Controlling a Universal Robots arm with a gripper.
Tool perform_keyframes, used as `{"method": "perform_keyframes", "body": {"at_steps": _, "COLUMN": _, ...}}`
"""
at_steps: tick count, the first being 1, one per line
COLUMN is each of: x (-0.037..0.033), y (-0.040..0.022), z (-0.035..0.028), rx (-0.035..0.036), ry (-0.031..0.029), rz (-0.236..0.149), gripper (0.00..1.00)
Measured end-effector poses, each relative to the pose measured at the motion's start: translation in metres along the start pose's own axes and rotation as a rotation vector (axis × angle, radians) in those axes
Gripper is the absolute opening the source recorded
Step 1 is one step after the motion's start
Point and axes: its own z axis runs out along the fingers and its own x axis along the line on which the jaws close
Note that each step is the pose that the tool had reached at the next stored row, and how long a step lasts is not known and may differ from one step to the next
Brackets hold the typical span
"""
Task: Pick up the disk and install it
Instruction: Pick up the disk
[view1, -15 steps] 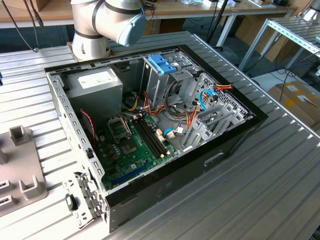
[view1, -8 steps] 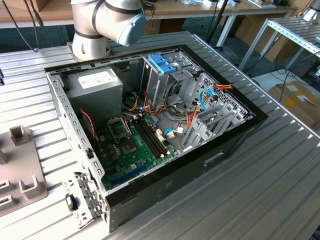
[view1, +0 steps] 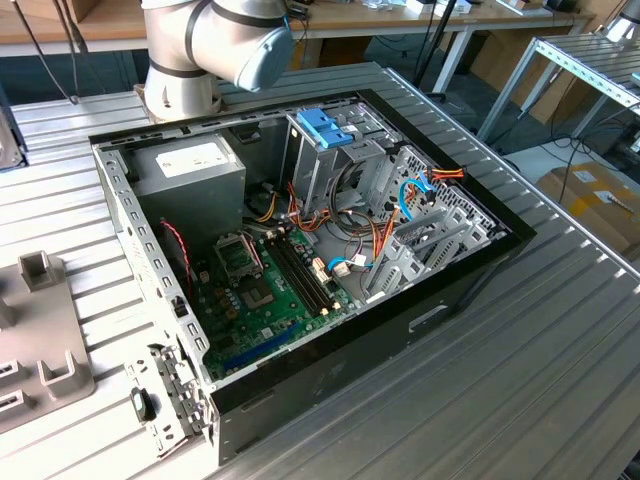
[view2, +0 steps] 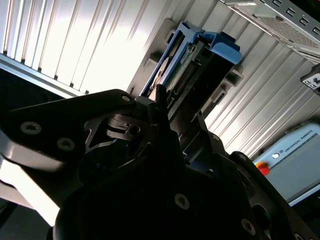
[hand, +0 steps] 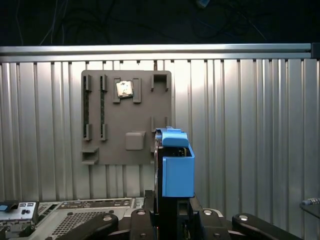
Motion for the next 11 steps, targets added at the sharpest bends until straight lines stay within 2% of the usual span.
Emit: {"method": "perform_keyframes", "body": {"at_steps": 11, "x": -0.0009, "y": -0.0312, "z": 0.0002, "rx": 0.0, "ry": 0.0, "rz": 0.0, "gripper": 0.35}}
